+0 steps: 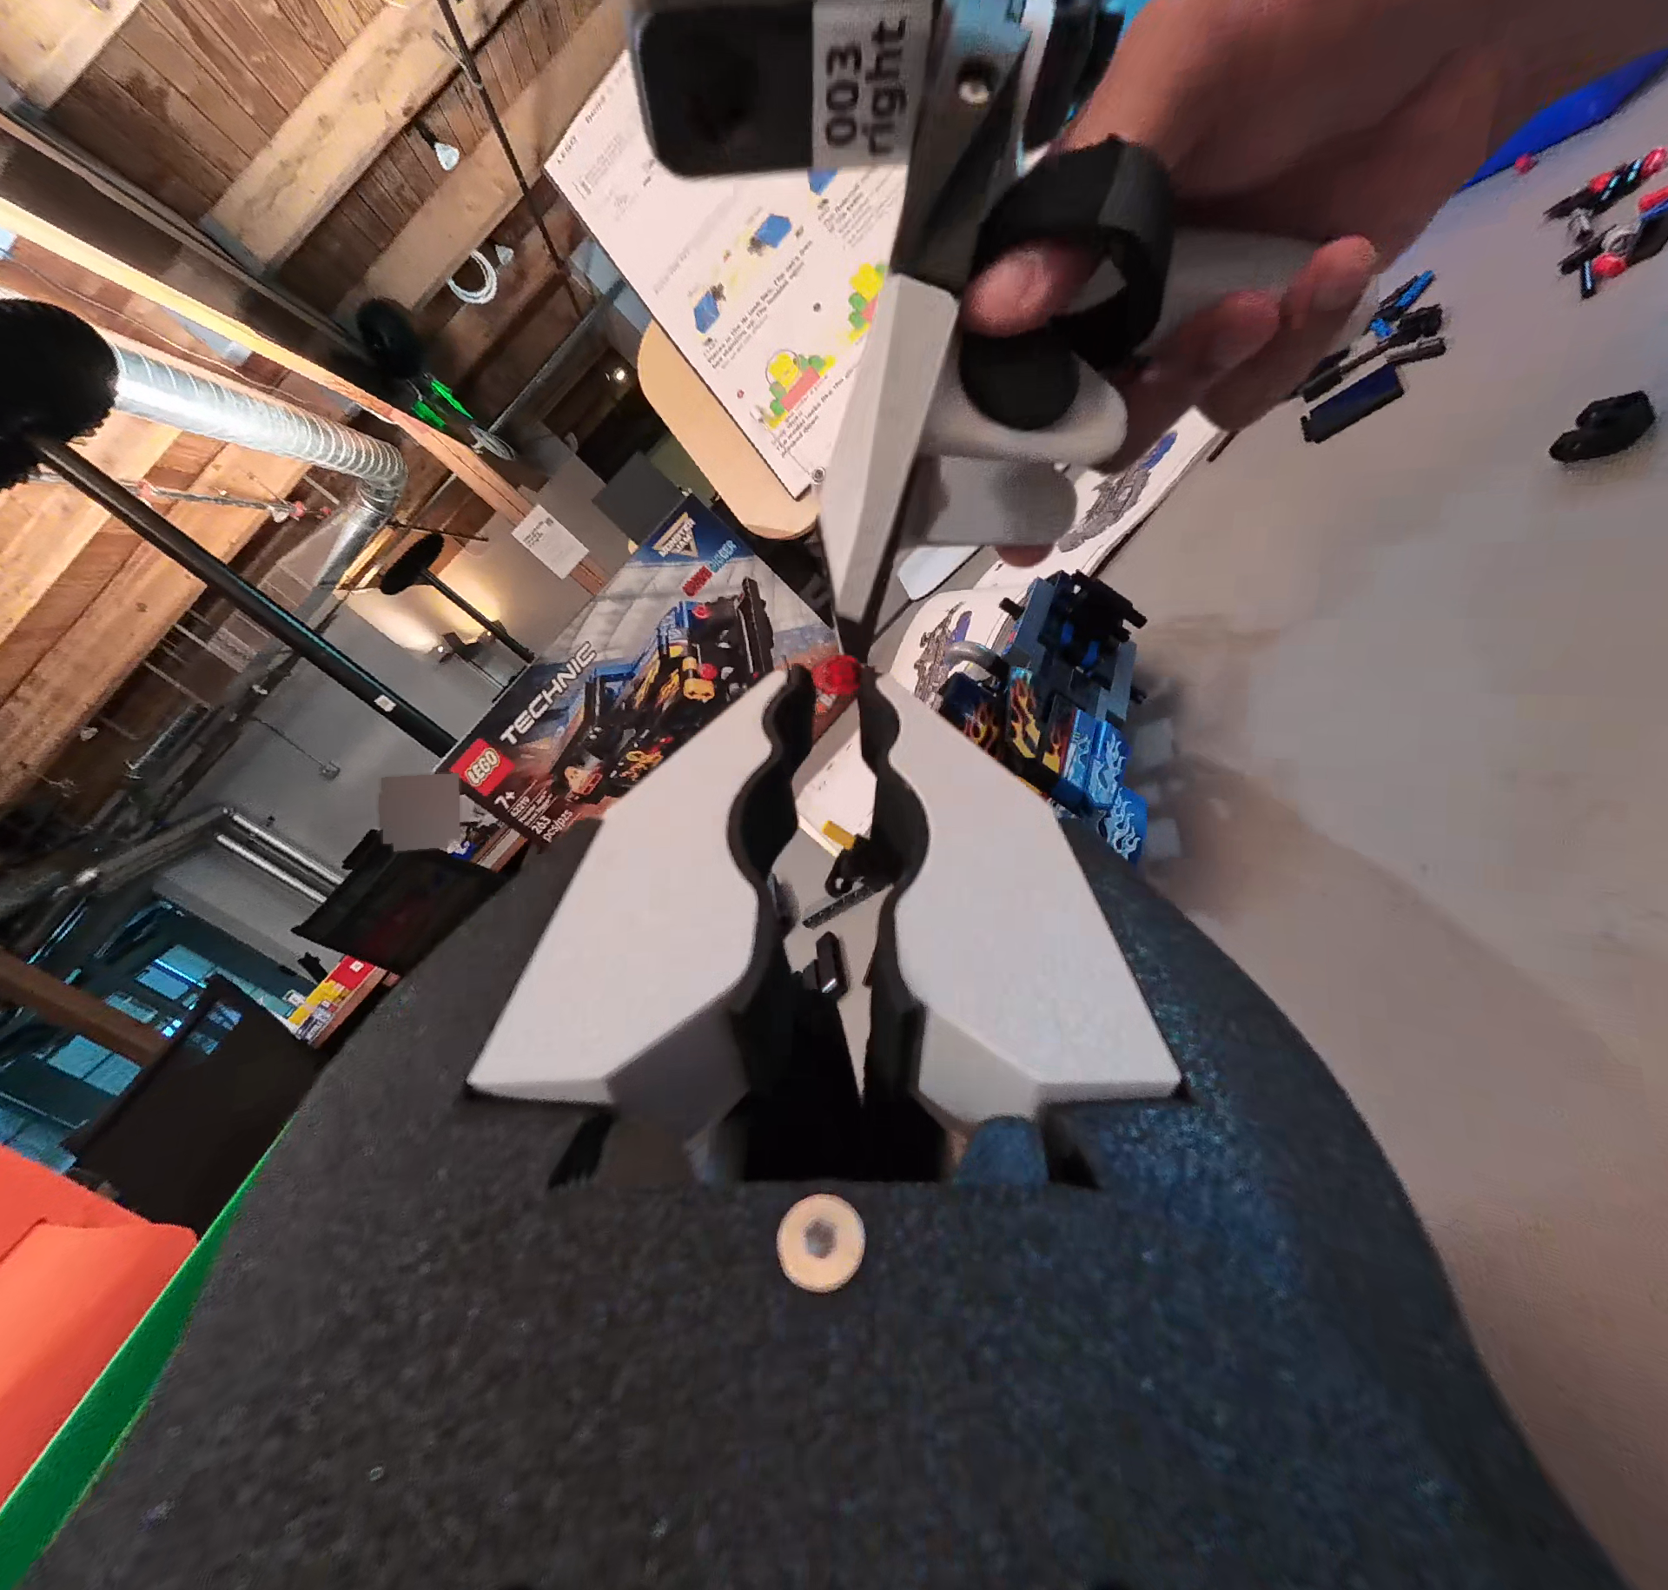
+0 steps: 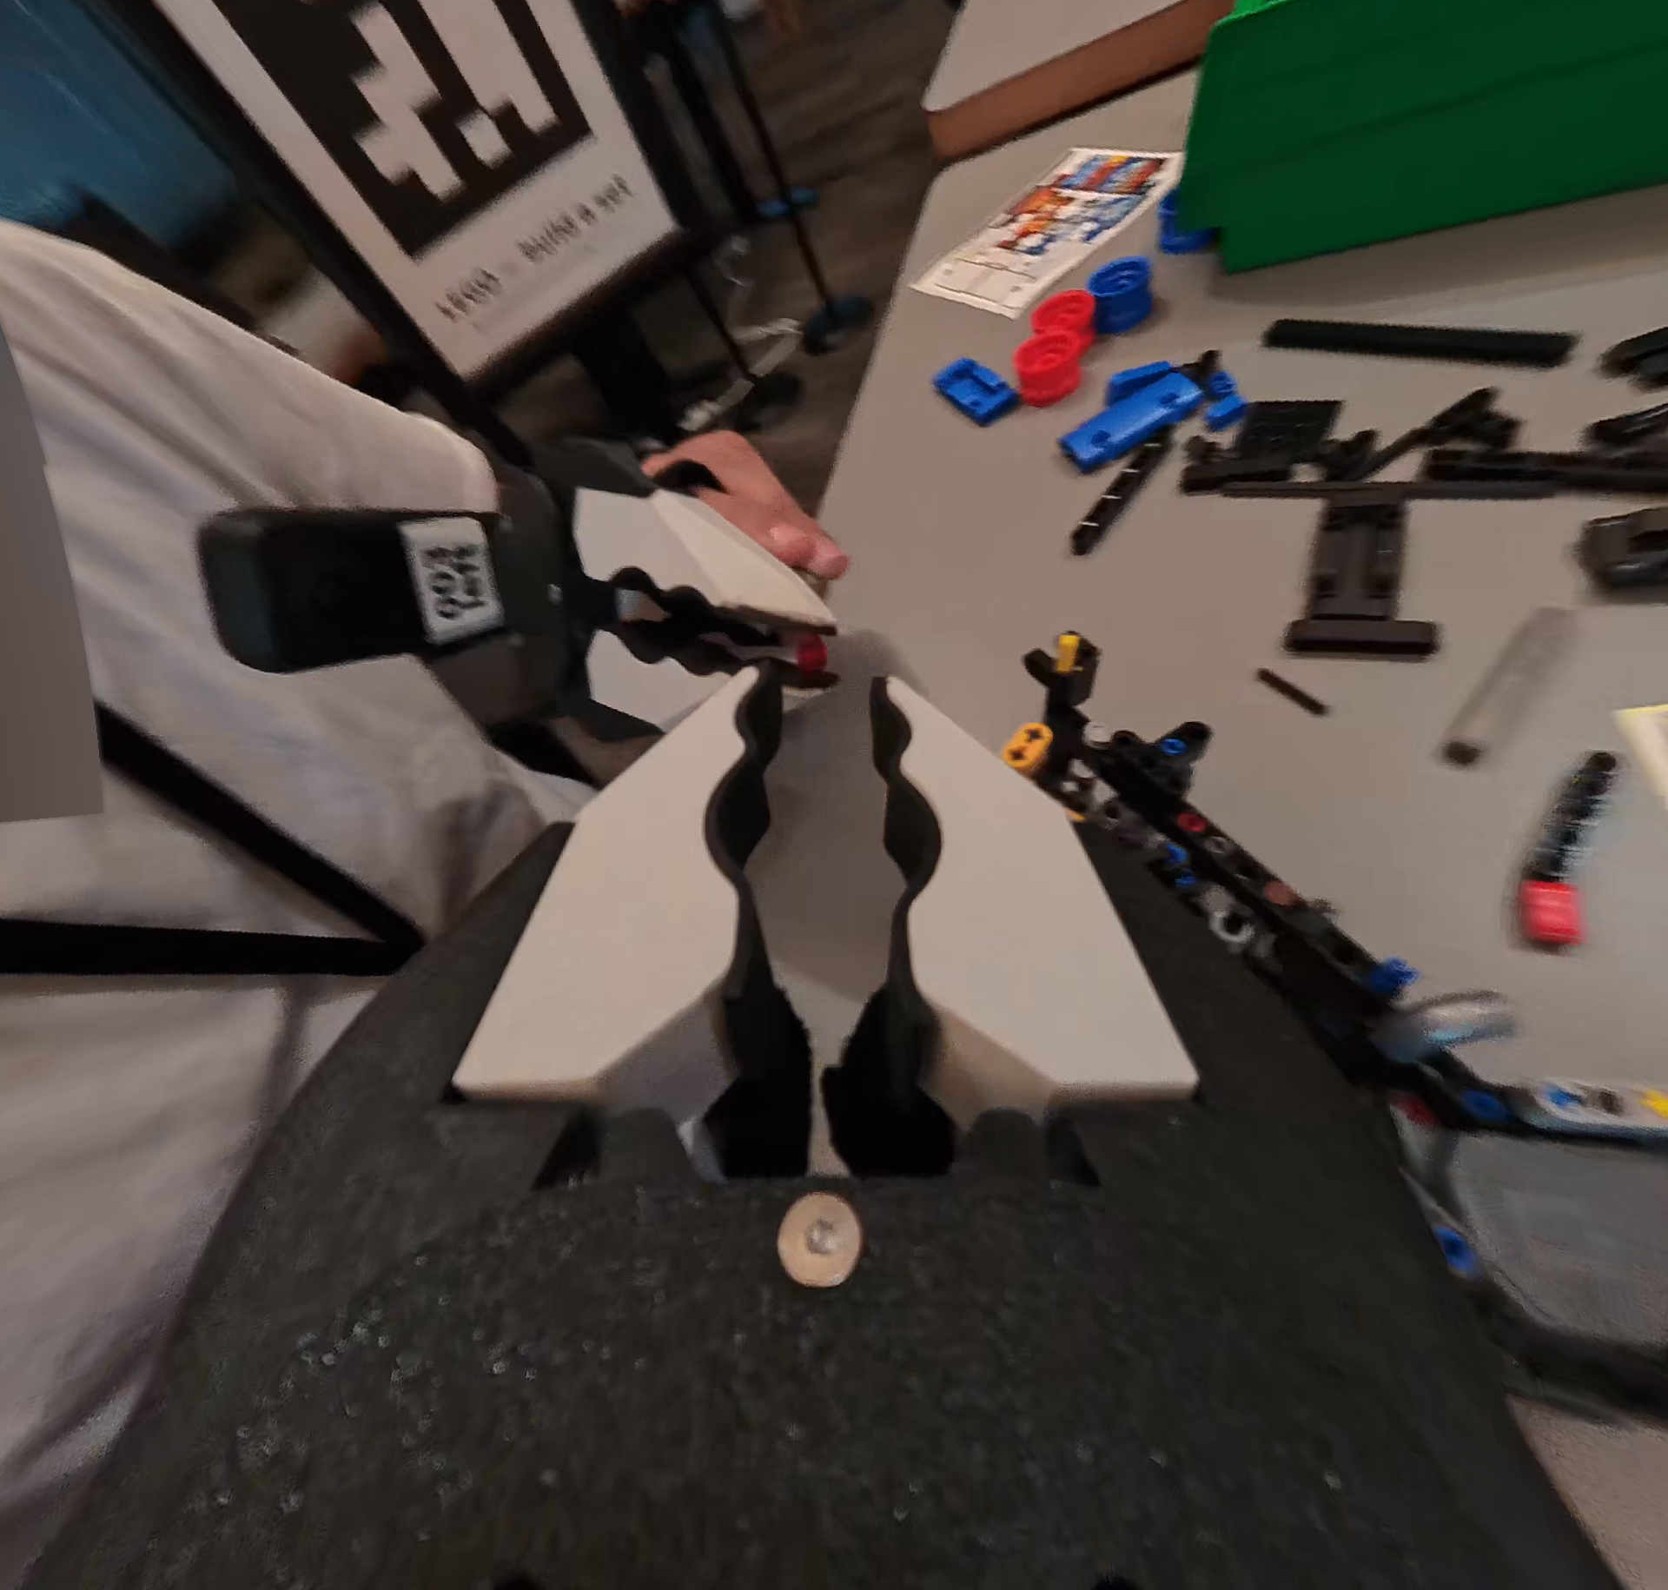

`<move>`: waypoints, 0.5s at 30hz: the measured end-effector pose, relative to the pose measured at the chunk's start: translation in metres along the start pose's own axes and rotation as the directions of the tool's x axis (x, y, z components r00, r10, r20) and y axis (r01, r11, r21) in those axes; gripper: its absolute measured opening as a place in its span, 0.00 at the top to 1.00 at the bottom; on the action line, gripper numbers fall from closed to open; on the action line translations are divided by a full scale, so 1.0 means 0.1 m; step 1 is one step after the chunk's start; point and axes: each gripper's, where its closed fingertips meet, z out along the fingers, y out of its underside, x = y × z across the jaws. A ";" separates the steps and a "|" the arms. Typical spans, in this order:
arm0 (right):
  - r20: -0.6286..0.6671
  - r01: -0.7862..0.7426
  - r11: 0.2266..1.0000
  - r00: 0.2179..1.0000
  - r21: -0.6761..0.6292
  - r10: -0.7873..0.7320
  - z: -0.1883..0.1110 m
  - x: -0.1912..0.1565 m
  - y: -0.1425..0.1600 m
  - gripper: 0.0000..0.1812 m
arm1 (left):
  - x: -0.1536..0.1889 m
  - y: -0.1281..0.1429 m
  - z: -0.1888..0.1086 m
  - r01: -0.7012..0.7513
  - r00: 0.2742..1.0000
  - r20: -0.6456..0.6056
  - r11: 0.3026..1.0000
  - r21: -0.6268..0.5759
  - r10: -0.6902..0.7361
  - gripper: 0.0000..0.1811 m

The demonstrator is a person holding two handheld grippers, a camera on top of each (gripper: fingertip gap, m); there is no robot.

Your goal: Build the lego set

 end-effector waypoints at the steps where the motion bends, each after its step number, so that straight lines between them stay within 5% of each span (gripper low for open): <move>1: 0.058 -0.040 0.999 0.998 0.021 0.038 0.00 -0.04 -0.01 0.90 | 0.01 0.00 0.00 -0.004 1.000 -0.004 1.000 -0.002 0.004 0.95; 8: 0.137 -0.101 0.995 0.986 0.020 0.097 0.07 -0.03 0.06 0.94 | 0.05 0.00 0.01 -0.012 1.000 -0.019 1.000 -0.002 0.012 0.96; 12: 0.056 -0.054 0.999 0.997 0.003 0.054 0.08 0.04 0.08 0.98 | 0.08 0.06 0.04 -0.018 0.999 -0.032 0.999 -0.033 0.017 0.96; 15: -0.120 0.079 0.996 0.989 -0.036 -0.083 0.11 0.13 0.09 0.98 | 0.08 0.15 0.07 -0.015 1.000 -0.026 0.997 -0.081 0.013 0.95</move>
